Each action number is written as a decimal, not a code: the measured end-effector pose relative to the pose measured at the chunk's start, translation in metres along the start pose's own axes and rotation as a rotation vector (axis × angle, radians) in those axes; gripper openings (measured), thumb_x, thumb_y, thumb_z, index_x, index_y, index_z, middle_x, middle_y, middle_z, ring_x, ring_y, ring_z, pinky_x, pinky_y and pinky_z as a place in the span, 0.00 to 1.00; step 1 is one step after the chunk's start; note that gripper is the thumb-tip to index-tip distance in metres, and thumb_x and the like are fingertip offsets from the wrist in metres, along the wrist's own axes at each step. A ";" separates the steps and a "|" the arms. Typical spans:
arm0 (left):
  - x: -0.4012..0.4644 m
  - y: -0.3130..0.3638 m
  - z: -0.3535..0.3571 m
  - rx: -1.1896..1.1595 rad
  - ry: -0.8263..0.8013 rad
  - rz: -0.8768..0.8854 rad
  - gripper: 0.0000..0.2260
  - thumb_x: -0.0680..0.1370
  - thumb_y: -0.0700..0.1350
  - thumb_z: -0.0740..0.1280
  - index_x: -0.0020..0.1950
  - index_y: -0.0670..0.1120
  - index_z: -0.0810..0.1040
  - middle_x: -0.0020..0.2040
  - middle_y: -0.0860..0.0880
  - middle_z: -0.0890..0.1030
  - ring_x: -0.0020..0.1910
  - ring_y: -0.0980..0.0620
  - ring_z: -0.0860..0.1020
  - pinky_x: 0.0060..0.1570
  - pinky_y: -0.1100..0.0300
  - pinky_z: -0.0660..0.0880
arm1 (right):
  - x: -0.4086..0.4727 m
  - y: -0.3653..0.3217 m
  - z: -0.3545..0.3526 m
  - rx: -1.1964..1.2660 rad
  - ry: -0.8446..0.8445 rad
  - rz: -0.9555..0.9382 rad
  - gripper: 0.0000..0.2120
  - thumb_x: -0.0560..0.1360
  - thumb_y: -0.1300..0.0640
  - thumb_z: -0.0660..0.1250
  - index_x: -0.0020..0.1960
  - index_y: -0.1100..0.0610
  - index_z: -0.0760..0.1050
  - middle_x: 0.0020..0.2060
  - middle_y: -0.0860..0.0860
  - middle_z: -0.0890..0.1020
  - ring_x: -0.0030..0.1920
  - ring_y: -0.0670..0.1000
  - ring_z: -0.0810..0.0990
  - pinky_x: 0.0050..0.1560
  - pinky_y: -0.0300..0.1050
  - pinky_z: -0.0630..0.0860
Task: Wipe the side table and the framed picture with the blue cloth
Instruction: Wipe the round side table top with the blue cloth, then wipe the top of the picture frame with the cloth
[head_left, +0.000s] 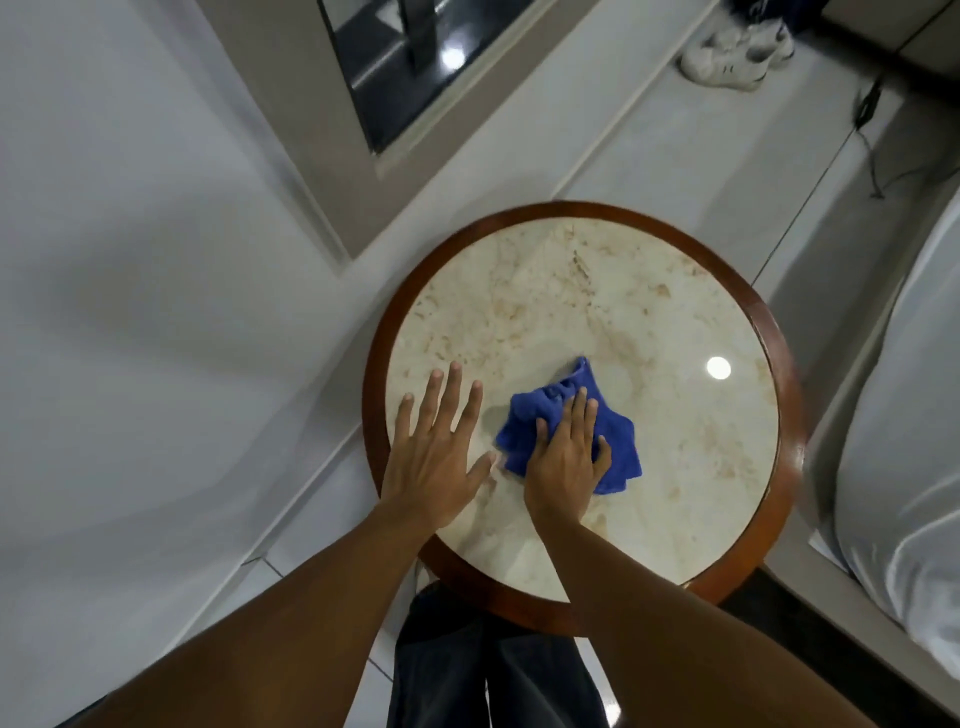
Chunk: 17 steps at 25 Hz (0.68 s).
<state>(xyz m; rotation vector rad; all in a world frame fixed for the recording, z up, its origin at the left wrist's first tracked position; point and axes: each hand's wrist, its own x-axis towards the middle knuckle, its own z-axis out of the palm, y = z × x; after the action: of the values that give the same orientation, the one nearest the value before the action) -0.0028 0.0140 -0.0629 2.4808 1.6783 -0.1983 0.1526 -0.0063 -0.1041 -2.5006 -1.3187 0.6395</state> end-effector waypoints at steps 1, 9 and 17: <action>-0.004 -0.004 -0.018 0.010 0.031 0.001 0.41 0.78 0.65 0.59 0.81 0.48 0.42 0.83 0.42 0.45 0.81 0.41 0.48 0.77 0.40 0.51 | -0.006 -0.009 -0.012 0.067 0.022 -0.050 0.27 0.84 0.47 0.48 0.80 0.56 0.52 0.80 0.51 0.57 0.80 0.49 0.51 0.76 0.52 0.48; -0.075 -0.059 -0.281 0.209 0.284 0.083 0.36 0.77 0.62 0.63 0.80 0.46 0.59 0.80 0.41 0.57 0.78 0.40 0.63 0.67 0.38 0.71 | -0.089 -0.214 -0.213 0.642 0.143 -0.397 0.23 0.83 0.46 0.48 0.77 0.50 0.58 0.77 0.47 0.62 0.74 0.50 0.65 0.75 0.45 0.52; -0.214 -0.150 -0.642 0.514 0.953 -0.245 0.38 0.78 0.62 0.59 0.82 0.47 0.48 0.83 0.42 0.46 0.82 0.42 0.47 0.78 0.41 0.49 | -0.217 -0.491 -0.496 1.221 0.529 -0.829 0.24 0.81 0.54 0.56 0.75 0.61 0.62 0.61 0.61 0.80 0.58 0.58 0.77 0.63 0.52 0.70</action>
<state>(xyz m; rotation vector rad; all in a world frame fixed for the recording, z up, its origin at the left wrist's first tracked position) -0.2016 -0.0044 0.6005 2.9580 2.5369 0.7483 -0.0683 0.0859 0.5861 -0.9268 -1.0730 0.3369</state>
